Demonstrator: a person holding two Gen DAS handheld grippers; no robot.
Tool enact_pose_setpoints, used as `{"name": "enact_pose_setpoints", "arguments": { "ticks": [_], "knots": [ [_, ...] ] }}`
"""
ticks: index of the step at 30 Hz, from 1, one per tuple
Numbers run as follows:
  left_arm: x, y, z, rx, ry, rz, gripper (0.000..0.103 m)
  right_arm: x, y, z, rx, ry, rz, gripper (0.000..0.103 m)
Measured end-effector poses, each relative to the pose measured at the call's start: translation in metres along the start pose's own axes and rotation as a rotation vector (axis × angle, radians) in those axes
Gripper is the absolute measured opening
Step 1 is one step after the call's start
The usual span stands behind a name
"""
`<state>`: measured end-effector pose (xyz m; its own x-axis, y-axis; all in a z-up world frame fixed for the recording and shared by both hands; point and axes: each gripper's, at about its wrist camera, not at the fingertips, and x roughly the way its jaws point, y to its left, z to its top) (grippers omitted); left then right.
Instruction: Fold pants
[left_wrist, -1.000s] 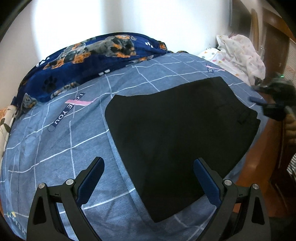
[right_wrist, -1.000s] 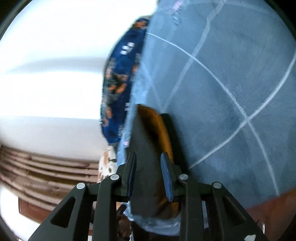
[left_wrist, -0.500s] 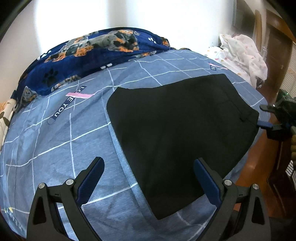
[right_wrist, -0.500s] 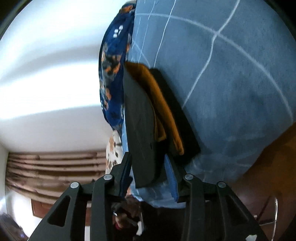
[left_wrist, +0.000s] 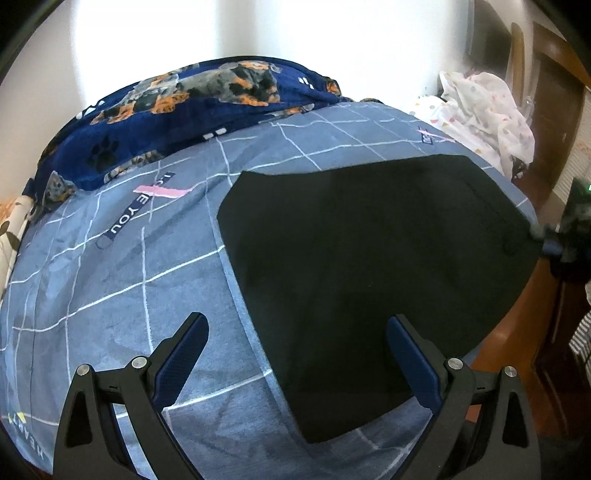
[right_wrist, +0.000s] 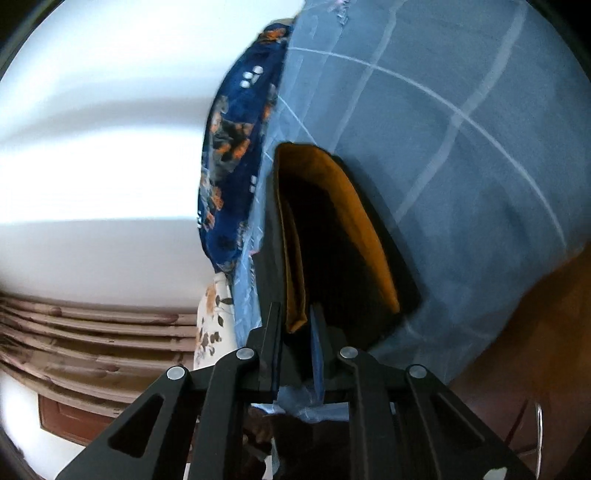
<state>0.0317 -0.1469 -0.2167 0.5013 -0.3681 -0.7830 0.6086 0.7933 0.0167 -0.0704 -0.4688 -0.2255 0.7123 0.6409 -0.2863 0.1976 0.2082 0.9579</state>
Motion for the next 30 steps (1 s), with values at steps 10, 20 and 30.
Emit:
{"name": "enact_pose_setpoints", "arguments": {
  "ticks": [10, 20, 30],
  "knots": [
    [0.012, -0.003, -0.006, 0.006, 0.039, 0.004, 0.097, 0.009, -0.051, -0.002, 0.147, 0.013, -0.016, 0.012],
    [0.015, -0.003, -0.008, 0.004, 0.055, 0.000, 0.097, 0.000, -0.017, -0.009, 0.039, -0.054, -0.297, 0.063],
    [0.016, -0.002, -0.012, -0.010, 0.057, -0.007, 0.097, 0.001, -0.005, 0.003, -0.047, -0.088, -0.277, 0.037]
  ]
}}
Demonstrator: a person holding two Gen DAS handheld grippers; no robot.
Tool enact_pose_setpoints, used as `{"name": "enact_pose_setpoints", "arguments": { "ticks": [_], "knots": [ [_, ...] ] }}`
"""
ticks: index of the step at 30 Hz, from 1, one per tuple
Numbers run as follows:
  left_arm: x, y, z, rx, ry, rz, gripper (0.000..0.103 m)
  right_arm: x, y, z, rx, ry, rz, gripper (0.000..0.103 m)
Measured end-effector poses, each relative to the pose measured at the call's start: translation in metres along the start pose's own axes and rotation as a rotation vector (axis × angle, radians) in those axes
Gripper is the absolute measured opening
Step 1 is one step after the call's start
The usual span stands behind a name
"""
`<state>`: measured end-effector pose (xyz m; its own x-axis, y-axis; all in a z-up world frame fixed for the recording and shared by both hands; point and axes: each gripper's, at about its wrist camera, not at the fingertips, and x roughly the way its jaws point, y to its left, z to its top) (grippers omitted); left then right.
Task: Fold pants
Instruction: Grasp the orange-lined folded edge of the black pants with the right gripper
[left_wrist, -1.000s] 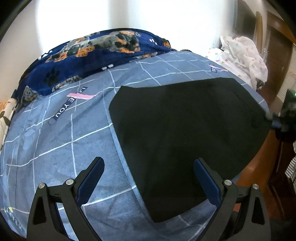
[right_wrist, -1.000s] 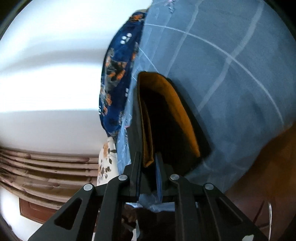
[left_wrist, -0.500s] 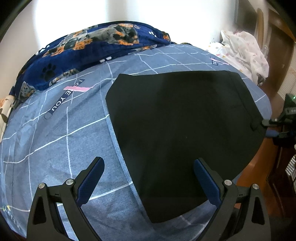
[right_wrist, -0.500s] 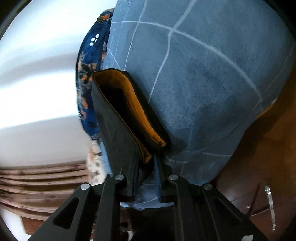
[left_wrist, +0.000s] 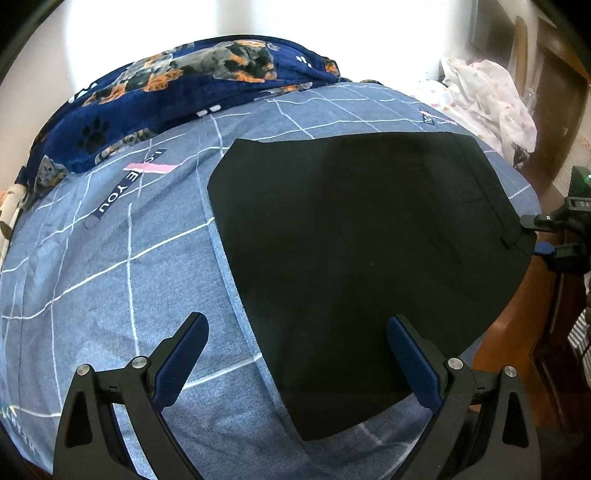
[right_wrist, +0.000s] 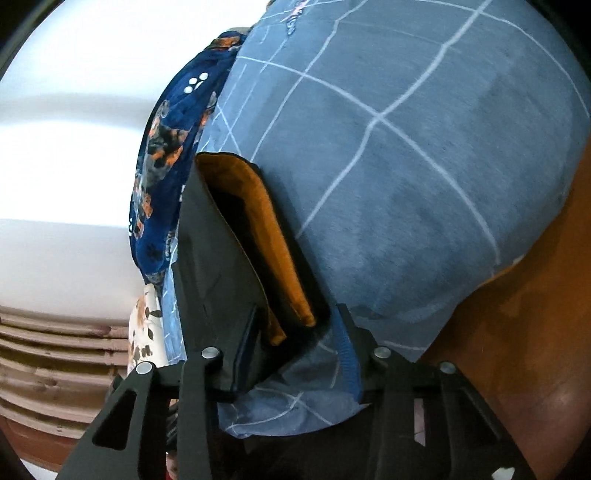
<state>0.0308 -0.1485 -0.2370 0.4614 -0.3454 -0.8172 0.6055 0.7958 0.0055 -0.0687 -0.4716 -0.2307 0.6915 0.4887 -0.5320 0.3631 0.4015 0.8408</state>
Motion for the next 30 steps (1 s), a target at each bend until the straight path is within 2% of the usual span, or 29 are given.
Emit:
{"name": "enact_pose_setpoints", "arguments": {
  "ticks": [3, 4, 5, 9, 13, 15, 18, 21, 25, 28, 30],
  "knots": [
    [-0.004, 0.004, 0.001, -0.010, -0.019, 0.007, 0.097, 0.004, 0.010, 0.001, -0.053, 0.005, -0.021, 0.032],
    [-0.005, 0.006, 0.002, -0.016, -0.027, 0.009, 0.097, 0.003, 0.013, 0.000, -0.069, 0.003, -0.017, 0.022],
    [-0.008, 0.009, 0.003, -0.027, -0.040, 0.010, 0.097, 0.002, 0.014, 0.001, -0.065, 0.008, 0.028, 0.020],
    [-0.013, 0.024, 0.010, -0.084, -0.064, 0.005, 0.097, -0.002, 0.023, 0.006, -0.073, 0.003, 0.093, 0.019],
    [-0.007, 0.039, 0.012, -0.134, -0.040, 0.001, 0.097, 0.009, 0.013, 0.008, -0.088, 0.024, 0.010, 0.017],
    [-0.003, 0.043, 0.010, -0.145, -0.028, 0.001, 0.097, 0.011, 0.004, 0.009, -0.053, 0.035, 0.040, 0.017],
    [0.005, 0.047, 0.009, -0.157, -0.004, -0.008, 0.097, 0.009, 0.012, 0.010, -0.089, 0.040, 0.014, 0.018],
    [0.008, 0.049, 0.008, -0.165, 0.005, -0.031, 0.097, 0.007, 0.022, 0.013, -0.131, 0.034, -0.028, 0.025],
    [0.015, 0.055, 0.010, -0.204, 0.028, -0.129, 0.097, 0.007, 0.030, 0.021, -0.178, 0.031, -0.072, 0.032],
    [0.026, 0.063, 0.010, -0.254, 0.079, -0.222, 0.097, 0.018, 0.032, 0.030, -0.216, 0.062, -0.087, 0.037],
    [0.031, 0.065, 0.010, -0.273, 0.093, -0.254, 0.097, 0.027, 0.030, 0.037, -0.215, 0.087, -0.082, 0.038]
  ]
}}
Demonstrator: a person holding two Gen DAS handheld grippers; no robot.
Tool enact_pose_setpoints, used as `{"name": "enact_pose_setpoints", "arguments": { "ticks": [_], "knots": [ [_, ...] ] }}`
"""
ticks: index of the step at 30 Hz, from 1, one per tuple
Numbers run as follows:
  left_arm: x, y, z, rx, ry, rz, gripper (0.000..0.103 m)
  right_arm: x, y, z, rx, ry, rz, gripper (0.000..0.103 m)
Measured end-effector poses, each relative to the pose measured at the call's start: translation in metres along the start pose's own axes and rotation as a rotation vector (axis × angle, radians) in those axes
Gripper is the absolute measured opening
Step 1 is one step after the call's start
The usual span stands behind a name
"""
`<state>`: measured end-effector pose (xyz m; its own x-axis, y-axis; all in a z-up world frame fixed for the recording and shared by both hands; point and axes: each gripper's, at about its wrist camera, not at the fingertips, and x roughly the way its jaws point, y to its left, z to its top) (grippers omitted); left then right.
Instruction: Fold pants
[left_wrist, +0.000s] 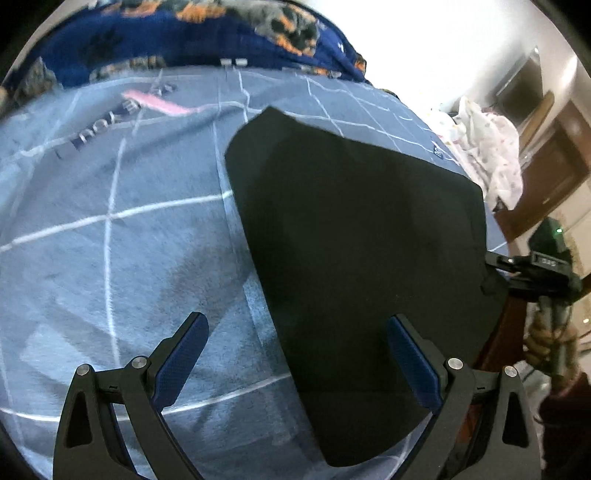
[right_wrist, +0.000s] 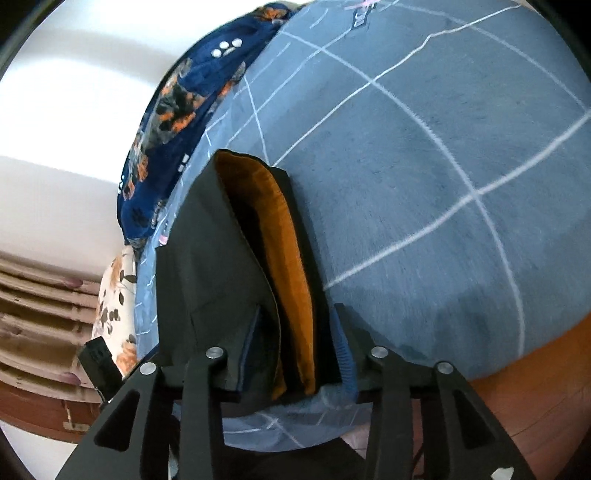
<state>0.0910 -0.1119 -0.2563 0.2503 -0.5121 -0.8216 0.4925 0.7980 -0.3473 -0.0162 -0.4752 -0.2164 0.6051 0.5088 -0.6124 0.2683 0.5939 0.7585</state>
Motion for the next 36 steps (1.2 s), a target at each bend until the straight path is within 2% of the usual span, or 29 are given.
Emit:
{"name": "enact_pose_setpoints", "arguments": {
  "ticks": [2, 4, 8, 10, 12, 15, 17, 19, 20, 21, 22, 23, 25, 27, 30, 36],
  "knots": [
    [-0.001, 0.000, 0.002, 0.014, -0.011, -0.033, 0.097, 0.005, -0.001, 0.006, -0.013, 0.021, 0.013, 0.038],
    [0.001, 0.000, 0.005, 0.021, 0.005, -0.109, 0.097, 0.010, 0.003, 0.011, -0.048, 0.053, 0.020, 0.042],
    [0.012, -0.005, 0.015, 0.010, 0.070, -0.326, 0.097, 0.020, 0.012, 0.021, -0.141, 0.146, 0.041, 0.046],
    [0.021, -0.010, 0.021, 0.025, 0.107, -0.356, 0.097, 0.025, 0.017, 0.025, -0.198, 0.201, 0.078, 0.051],
    [0.026, -0.011, 0.027, 0.033, 0.107, -0.377, 0.097, 0.031, 0.019, 0.029, -0.229, 0.249, 0.115, 0.055],
    [0.029, -0.004, 0.033, -0.038, 0.103, -0.418, 0.097, 0.040, 0.020, 0.036, -0.228, 0.294, 0.184, 0.067],
    [0.028, 0.000, 0.032, -0.072, 0.091, -0.430, 0.097, 0.043, 0.021, 0.041, -0.216, 0.313, 0.202, 0.068],
    [0.028, -0.003, 0.031, -0.059, 0.075, -0.383, 0.088, 0.045, 0.017, 0.044, -0.175, 0.316, 0.223, 0.068],
    [0.027, -0.008, 0.030, -0.034, 0.067, -0.326, 0.073, 0.044, 0.018, 0.042, -0.177, 0.309, 0.229, 0.067],
    [0.027, -0.012, 0.030, -0.010, 0.061, -0.262, 0.051, 0.043, 0.020, 0.038, -0.204, 0.296, 0.211, 0.059],
    [0.027, -0.013, 0.028, -0.006, 0.055, -0.202, 0.041, 0.041, 0.021, 0.034, -0.219, 0.279, 0.178, 0.047],
    [0.027, -0.012, 0.028, -0.026, 0.052, -0.178, 0.032, 0.041, 0.020, 0.034, -0.210, 0.274, 0.161, 0.043],
    [0.025, -0.012, 0.026, -0.049, 0.036, -0.151, 0.027, 0.041, 0.016, 0.034, -0.175, 0.254, 0.167, 0.038],
    [0.019, -0.022, 0.022, -0.009, 0.000, -0.100, 0.021, 0.038, 0.016, 0.027, -0.160, 0.221, 0.163, 0.036],
    [0.008, -0.031, 0.020, 0.027, -0.047, -0.065, 0.014, 0.034, 0.017, 0.024, -0.118, 0.188, 0.193, 0.032],
    [-0.012, -0.041, 0.021, 0.093, -0.107, 0.019, 0.012, 0.032, 0.019, 0.015, -0.035, 0.160, 0.283, 0.027]
  ]
}}
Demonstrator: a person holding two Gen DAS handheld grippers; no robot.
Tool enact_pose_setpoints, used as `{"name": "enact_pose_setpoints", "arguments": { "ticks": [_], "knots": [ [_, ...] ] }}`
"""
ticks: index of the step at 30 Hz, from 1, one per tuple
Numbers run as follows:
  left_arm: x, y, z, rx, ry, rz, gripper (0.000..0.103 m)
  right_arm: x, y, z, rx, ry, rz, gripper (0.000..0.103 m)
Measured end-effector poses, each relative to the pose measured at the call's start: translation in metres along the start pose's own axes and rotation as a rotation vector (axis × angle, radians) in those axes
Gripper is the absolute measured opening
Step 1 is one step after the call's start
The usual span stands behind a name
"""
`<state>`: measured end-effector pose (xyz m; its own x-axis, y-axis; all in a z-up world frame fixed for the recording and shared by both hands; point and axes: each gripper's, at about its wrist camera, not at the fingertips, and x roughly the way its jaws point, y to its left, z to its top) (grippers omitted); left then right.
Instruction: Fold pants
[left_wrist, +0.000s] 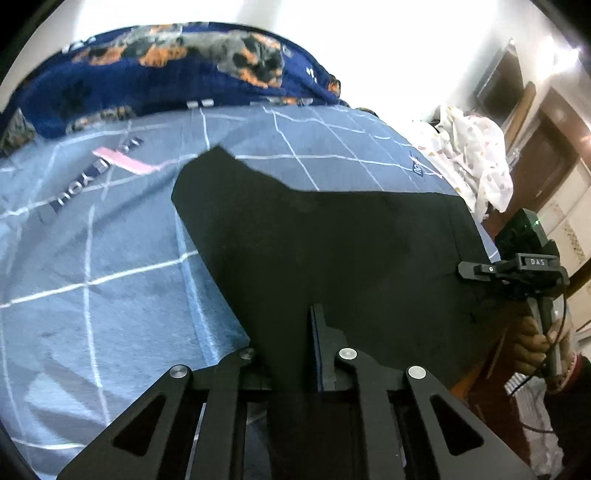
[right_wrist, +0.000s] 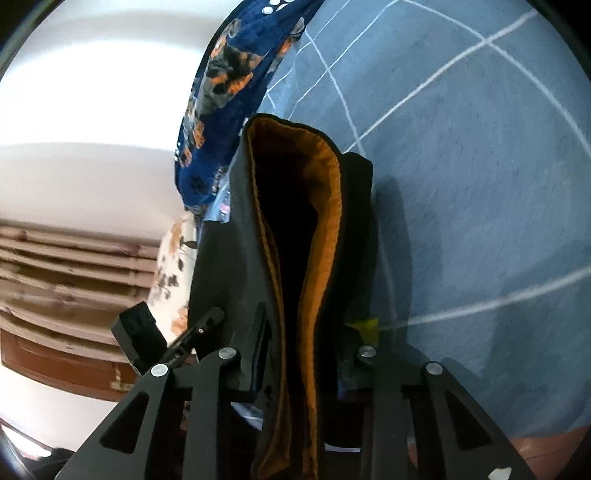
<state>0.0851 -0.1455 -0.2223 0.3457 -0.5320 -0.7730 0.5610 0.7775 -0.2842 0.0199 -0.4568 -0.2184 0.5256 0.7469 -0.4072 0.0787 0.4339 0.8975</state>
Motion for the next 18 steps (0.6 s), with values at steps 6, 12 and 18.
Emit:
{"name": "enact_pose_setpoints", "arguments": {
  "ticks": [6, 12, 18],
  "knots": [
    [-0.022, 0.003, -0.003, 0.017, -0.050, 0.072, 0.012, 0.013, 0.013, -0.006, 0.028, -0.019, 0.062, 0.026],
    [-0.041, 0.011, -0.003, 0.019, -0.090, 0.137, 0.012, 0.032, 0.029, -0.005, 0.028, -0.014, 0.089, 0.025],
    [-0.059, 0.027, -0.005, 0.001, -0.118, 0.180, 0.012, 0.054, 0.047, -0.004, 0.015, 0.007, 0.100, 0.025]
  ]
}}
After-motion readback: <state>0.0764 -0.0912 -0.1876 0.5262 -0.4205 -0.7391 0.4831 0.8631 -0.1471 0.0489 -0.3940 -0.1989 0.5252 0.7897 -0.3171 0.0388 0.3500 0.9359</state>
